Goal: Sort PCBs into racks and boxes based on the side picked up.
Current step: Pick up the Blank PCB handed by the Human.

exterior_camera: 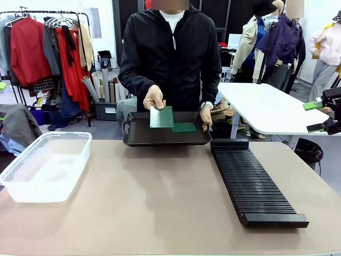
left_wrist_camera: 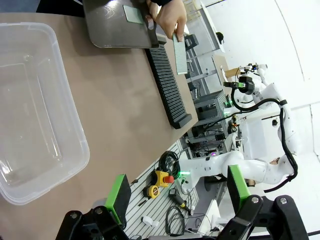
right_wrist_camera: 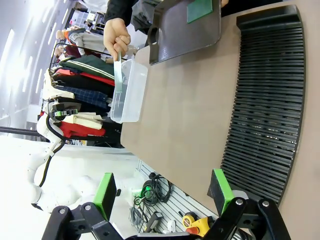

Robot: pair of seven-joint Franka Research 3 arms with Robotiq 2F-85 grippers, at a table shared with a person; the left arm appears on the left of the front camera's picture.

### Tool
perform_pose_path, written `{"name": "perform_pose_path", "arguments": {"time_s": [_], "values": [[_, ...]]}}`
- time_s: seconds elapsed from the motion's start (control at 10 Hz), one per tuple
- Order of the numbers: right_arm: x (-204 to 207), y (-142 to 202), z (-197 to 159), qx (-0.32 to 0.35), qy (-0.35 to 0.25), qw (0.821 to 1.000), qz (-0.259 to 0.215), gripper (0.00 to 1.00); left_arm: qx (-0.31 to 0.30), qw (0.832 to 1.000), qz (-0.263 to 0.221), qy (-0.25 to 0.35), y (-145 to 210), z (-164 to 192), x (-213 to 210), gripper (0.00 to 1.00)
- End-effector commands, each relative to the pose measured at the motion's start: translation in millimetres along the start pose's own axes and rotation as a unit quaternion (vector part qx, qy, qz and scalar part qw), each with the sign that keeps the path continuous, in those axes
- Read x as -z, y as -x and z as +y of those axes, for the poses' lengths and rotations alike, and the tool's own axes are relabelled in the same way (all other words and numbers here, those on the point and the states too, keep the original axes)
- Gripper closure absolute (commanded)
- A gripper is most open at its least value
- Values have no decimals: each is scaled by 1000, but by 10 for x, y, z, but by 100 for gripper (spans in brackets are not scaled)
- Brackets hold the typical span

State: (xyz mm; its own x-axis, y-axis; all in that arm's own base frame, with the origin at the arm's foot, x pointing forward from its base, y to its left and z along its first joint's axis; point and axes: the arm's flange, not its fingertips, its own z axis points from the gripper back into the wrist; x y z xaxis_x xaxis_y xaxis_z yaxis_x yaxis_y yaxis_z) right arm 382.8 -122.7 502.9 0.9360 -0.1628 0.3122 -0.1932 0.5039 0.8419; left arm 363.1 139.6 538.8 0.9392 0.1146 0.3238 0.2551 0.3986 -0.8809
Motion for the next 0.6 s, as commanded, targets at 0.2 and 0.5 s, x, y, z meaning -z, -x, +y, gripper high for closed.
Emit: {"name": "perform_pose_path", "arguments": {"time_s": [0.2, 0.5], "values": [[25, 32, 16, -5, 2, 1000, -10, 0, -1, 1000, -6, 4, 14, -26, 2, 0], [25, 32, 16, -5, 2, 1000, -10, 0, 5, 999, -32, 38, -272, 164, 134, 0]]}}
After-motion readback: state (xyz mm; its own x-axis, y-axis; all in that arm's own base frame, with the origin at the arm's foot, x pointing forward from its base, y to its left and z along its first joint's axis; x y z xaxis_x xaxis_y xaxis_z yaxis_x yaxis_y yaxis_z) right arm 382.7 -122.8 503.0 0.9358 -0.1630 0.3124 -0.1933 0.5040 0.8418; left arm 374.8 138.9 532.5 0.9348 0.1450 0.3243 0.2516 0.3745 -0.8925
